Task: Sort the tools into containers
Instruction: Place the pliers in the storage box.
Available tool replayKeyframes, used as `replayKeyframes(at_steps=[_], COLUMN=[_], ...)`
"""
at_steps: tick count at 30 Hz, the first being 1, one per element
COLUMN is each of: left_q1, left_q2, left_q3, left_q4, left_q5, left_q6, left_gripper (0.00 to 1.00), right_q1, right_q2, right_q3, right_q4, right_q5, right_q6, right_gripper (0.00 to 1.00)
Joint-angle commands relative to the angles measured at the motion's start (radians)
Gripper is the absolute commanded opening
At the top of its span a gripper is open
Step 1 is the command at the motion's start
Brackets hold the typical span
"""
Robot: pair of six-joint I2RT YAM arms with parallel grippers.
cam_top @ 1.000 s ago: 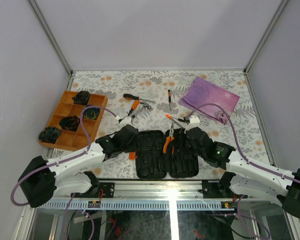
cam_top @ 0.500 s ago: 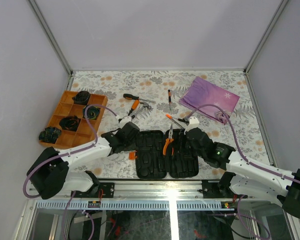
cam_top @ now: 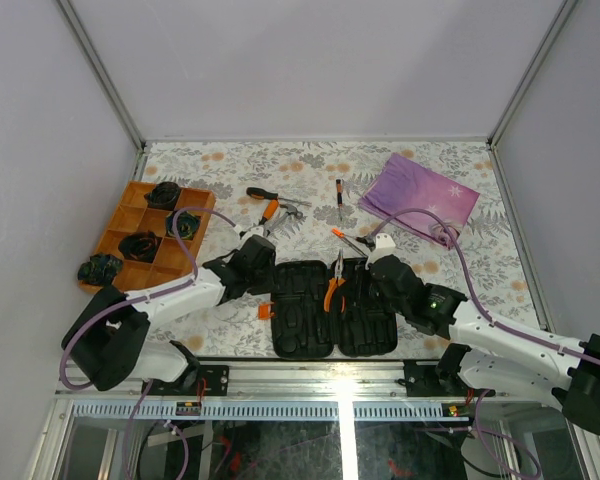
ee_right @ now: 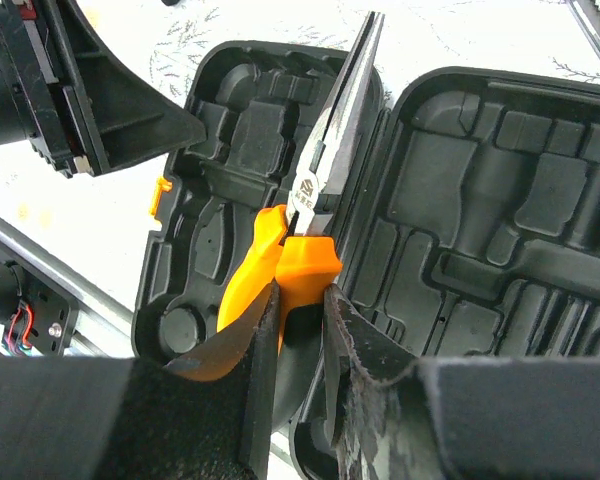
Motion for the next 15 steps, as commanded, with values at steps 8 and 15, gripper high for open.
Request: replayKeyframes(at_steps=[8,15], left_q1=[0.031,0.031], left_q2=[0.014,-0.069], left_q3=[-0.03,-0.079], left_q4=[0.063,0.05], left_q5=[0.067,0.046], left_q6=[-0.001,-0.117], left_gripper=[0.08,0.0], right_q1=[-0.004,-0.004], right_q2=[0.021,0.036], right_q3=[0.027,0.03], right_q4=[0.072,0.069], right_q5=[-0.003,-0.002], right_q6=[-0.016,-0.025], right_gripper=[0.0,0.0])
